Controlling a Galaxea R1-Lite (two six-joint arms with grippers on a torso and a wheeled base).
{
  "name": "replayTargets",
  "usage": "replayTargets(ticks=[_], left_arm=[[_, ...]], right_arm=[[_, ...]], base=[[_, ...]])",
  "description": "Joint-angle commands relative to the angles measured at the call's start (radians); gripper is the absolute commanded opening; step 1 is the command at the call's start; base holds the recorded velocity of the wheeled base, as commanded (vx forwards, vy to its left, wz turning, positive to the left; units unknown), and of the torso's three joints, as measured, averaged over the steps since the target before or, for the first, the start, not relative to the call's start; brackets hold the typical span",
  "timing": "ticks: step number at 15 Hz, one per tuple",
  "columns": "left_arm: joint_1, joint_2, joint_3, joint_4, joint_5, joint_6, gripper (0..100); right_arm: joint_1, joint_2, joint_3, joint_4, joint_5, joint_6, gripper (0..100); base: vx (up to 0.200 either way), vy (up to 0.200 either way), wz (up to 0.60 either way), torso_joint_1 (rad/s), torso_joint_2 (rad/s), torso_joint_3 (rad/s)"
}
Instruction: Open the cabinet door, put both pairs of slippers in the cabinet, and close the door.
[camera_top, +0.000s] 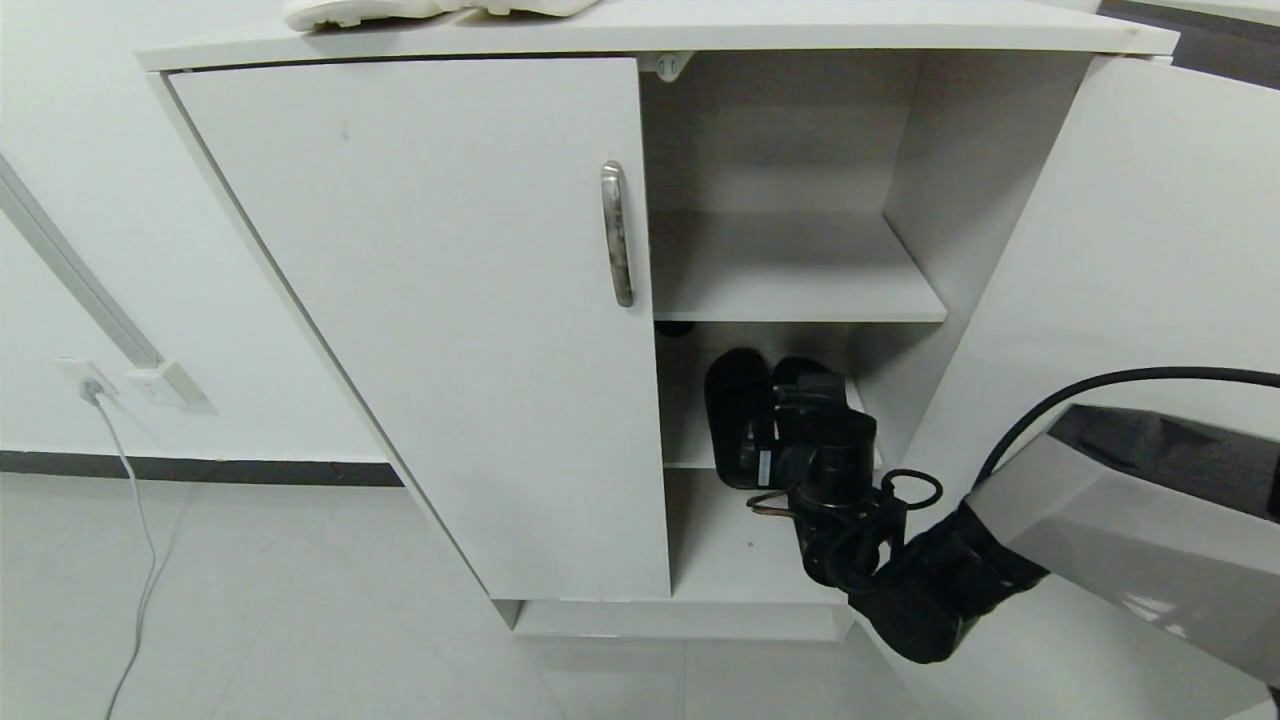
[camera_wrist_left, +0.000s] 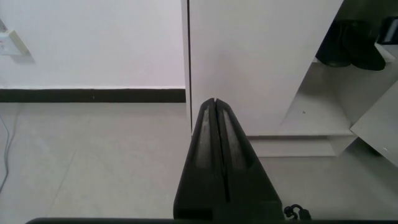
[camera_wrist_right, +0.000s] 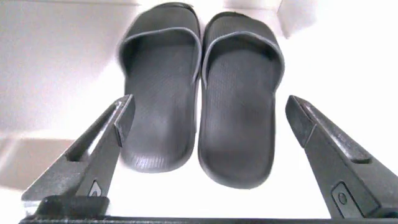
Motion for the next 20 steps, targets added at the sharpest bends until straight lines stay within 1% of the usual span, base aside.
replayTargets(ticks=[1, 3, 6, 8, 12, 20], left_arm=[[0.000, 0.001, 0.000, 0.001, 0.000, 0.000, 0], [-0.001, 0.001, 0.000, 0.000, 0.000, 0.000, 0], [0.000, 0.001, 0.000, 0.000, 0.000, -0.003, 0], [-0.001, 0.001, 0.000, 0.000, 0.000, -0.004, 0], [0.000, 0.001, 0.000, 0.000, -0.001, -0.001, 0], [0.000, 0.001, 0.000, 0.001, 0.000, -0.001, 0]], right_arm=[[0.045, -0.120, 0.144, -0.051, 0.010, 0.001, 100], [0.059, -0.140, 0.219, -0.076, 0.039, 0.001, 100], [0.059, -0.139, 0.225, -0.077, 0.044, 0.006, 100], [0.074, -0.140, 0.228, -0.077, 0.044, 0.003, 100], [0.074, -0.140, 0.235, -0.080, 0.042, 0.001, 100], [0.082, -0.154, 0.241, -0.080, 0.039, 0.001, 100]], base=[[0.000, 0.000, 0.00, 0.000, 0.00, 0.000], [0.000, 0.000, 0.00, 0.000, 0.00, 0.000], [0.000, 0.000, 0.00, 0.000, 0.00, 0.000], [-0.200, 0.000, 0.00, 0.002, 0.00, -0.002], [-0.200, 0.000, 0.00, 0.001, 0.00, 0.002], [0.000, 0.000, 0.00, 0.000, 0.00, 0.000]])
